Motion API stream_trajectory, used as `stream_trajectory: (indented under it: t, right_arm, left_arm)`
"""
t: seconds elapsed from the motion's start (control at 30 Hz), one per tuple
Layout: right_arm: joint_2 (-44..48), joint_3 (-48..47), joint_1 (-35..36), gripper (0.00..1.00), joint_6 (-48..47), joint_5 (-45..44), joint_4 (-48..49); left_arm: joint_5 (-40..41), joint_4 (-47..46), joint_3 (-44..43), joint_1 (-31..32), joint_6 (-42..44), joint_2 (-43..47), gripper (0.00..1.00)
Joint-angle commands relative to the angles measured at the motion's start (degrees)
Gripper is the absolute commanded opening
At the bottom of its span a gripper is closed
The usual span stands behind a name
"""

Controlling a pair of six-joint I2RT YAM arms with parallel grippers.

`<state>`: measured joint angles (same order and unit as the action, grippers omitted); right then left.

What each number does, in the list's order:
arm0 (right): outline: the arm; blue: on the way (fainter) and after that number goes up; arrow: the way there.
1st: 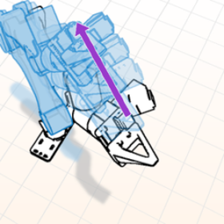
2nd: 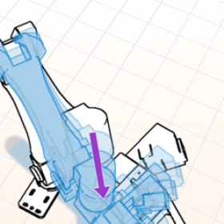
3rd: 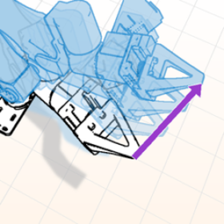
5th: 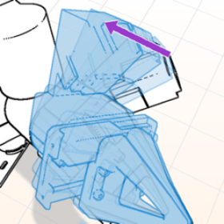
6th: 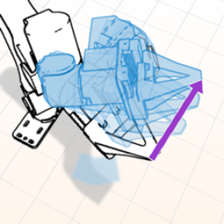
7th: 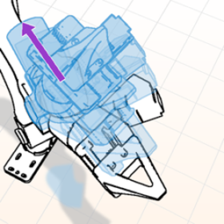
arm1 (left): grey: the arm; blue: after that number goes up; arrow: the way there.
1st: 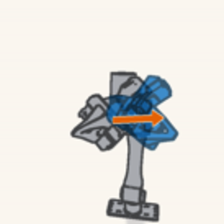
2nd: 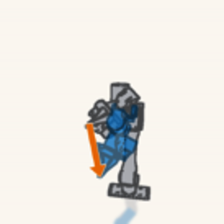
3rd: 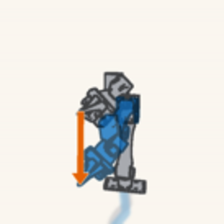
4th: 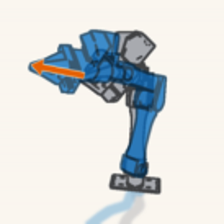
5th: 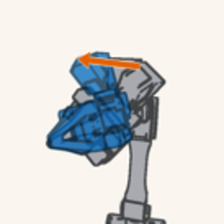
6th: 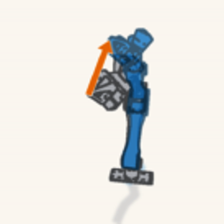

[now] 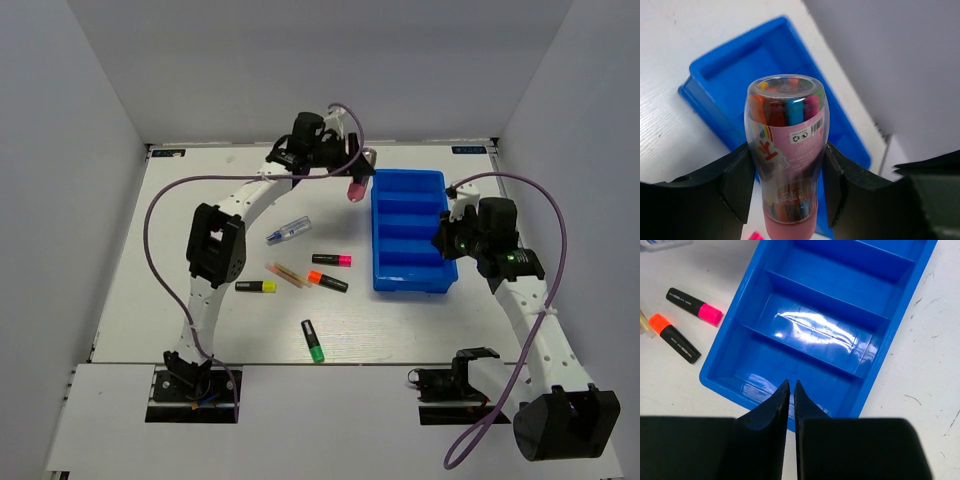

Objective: Sort the stationery into containers
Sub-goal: Place the stationery in the storage box.

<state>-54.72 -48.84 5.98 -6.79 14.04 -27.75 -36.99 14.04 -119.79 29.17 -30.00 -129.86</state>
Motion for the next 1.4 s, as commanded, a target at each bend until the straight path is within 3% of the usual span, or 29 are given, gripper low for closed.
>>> stream_trajectory:
  t: [0.0, 0.17, 0.37, 0.63, 0.87, 1.27, 1.37]
  right_arm:
    - [1.2, 1.0, -0.3, 0.11, 0.7, -0.4, 3.1]
    - [0.2, 1.5, -0.3, 0.13, 0.5, -0.7, 3.6]
    - [-1.3, 1.6, -0.4, 0.14, 0.1, -2.1, 3.9]
    - [-3.6, 2.3, -0.4, 0.16, -0.3, -4.7, 5.2]
    - [-5.0, 2.6, -0.3, 0.19, -0.7, -6.5, 5.7]
    - [-5.4, 2.5, -0.4, 0.19, -1.4, -6.6, 5.6]
    - [-5.5, 2.5, -0.4, 0.19, -1.5, -6.5, 5.5]
  left_arm:
    - [-2.5, -10.4, 3.0, 1.2, 9.6, 4.9, 0.00]
    - [3.4, -12.5, 1.3, 4.9, 25.3, 3.1, 0.00]
    - [8.2, -13.7, -0.7, 7.7, 35.9, 0.8, 0.00]
    - [21.0, -32.6, 4.4, 12.5, 48.5, -3.0, 0.00]
    - [27.4, -43.6, -1.1, 12.3, 45.3, -11.0, 0.00]
    - [26.7, -45.3, -2.8, 11.7, 43.5, -15.6, 0.00]
    - [26.4, -44.9, -2.1, 11.8, 42.5, -15.7, 0.18]
